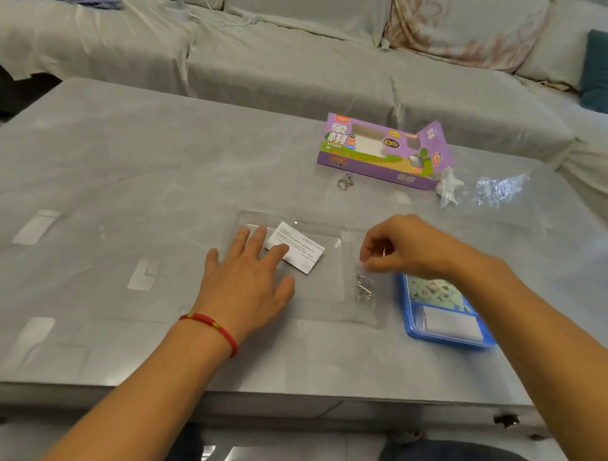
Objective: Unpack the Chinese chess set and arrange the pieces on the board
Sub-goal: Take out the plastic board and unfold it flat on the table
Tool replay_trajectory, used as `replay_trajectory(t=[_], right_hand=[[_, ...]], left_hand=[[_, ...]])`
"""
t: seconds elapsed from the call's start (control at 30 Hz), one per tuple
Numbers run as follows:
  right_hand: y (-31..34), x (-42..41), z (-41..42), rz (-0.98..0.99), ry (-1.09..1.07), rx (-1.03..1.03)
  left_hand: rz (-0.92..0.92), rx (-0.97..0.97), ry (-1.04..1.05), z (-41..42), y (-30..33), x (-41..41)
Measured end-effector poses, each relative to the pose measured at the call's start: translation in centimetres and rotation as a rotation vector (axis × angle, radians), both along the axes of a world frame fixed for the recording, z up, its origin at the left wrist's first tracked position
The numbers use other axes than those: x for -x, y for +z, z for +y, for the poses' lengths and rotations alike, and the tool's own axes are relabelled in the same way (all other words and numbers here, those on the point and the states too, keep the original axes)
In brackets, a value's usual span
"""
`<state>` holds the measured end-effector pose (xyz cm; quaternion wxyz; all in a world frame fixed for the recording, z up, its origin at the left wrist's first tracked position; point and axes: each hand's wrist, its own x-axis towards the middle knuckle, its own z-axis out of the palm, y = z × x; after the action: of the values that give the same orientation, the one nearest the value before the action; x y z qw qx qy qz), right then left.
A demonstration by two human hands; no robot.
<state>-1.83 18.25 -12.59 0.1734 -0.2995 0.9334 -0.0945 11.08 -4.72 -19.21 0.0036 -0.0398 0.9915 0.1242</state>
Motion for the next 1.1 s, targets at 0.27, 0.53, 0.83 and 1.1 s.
replay_trajectory(t=[0.27,0.53,0.83,1.1], right_hand=[[-1.8,-2.4,-1.2,0.191,0.022,-0.329],[-2.6,-2.7,-1.8,0.215,-0.034,-0.253],[-0.4,-1.5,0.9,-0.12,-0.215,0.092],[-0.9,-1.2,-0.6,-0.025,-0.051,-0.169]], left_hand=[[-0.036,0.006,0.0,1.0,-0.2,-0.1],[-0.086,0.03,0.009,0.7,-0.2,0.0],[-0.104,0.005,0.019,0.6,0.0,0.0],[-0.108,0.008,0.014,0.7,0.1,0.1]])
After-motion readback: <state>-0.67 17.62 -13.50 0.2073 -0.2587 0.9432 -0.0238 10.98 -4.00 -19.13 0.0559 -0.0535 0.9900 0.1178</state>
